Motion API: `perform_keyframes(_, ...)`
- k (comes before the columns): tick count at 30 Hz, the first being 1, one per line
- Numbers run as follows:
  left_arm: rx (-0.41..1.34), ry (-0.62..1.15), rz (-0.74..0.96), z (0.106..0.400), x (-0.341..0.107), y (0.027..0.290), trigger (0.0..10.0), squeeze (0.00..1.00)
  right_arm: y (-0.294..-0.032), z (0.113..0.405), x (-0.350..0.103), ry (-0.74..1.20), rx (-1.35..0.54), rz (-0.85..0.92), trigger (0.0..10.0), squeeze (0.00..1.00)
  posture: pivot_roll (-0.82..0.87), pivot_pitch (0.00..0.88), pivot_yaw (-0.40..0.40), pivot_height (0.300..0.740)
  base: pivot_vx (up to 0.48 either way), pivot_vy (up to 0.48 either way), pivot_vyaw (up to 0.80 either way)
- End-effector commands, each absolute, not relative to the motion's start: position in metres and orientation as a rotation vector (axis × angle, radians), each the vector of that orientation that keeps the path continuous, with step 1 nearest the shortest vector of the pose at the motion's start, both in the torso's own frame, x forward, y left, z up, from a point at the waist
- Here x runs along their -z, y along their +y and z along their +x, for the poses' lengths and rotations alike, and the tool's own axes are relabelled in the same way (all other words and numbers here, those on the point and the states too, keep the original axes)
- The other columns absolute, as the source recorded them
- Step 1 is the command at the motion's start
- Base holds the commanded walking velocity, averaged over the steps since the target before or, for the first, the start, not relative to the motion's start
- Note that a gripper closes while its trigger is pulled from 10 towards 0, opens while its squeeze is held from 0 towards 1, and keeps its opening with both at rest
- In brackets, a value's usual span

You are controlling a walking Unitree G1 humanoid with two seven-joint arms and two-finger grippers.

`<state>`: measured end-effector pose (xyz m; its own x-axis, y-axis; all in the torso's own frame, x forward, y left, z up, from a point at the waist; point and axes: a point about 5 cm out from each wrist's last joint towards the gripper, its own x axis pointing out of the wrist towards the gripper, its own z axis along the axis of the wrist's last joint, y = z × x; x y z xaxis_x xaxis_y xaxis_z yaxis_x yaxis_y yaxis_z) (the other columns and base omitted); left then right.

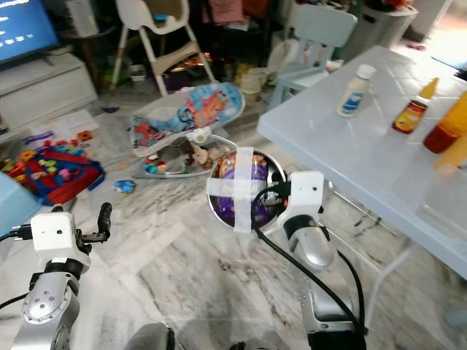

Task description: Restocking fridge

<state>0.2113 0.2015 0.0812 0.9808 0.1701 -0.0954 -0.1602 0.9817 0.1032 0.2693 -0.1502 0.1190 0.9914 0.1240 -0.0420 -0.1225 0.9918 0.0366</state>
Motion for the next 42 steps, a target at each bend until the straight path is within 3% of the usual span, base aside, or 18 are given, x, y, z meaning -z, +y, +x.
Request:
perform_keyframes(1,-0.163,0.123,0.099,0.214,-0.078,0.201,10.0,0.0,-0.155,0.275,-0.127,0.002,-0.103,0.035,10.0,0.0,0.0,0.0,-0.046,0.74,0.0,0.0,0.8)
perform_keyframes(14,-0.18,0.091,0.146,0.227,-0.085,0.205,10.0,0.0,-0.158,0.278,-0.128,-0.003,-0.089,0.056,10.0,0.0,0.0,0.005,-0.042,0.74,0.0,0.0,0.8)
perform_keyframes(37,-0.151,0.109,0.156,0.22,-0.081,0.2,10.0,0.0,-0.153,0.274,-0.122,0.022,-0.107,0.096,10.0,0.0,0.0,0.037,-0.044,0.74,0.0,0.0,0.8)
perform_keyframes(42,-0.177,0.139,0.18,0.205,-0.077,0.207,10.0,0.0,-0.158,0.261,-0.118,0.034,-0.108,0.083,10.0,0.0,0.0,0.046,-0.037,0.74,0.0,0.0,0.8)
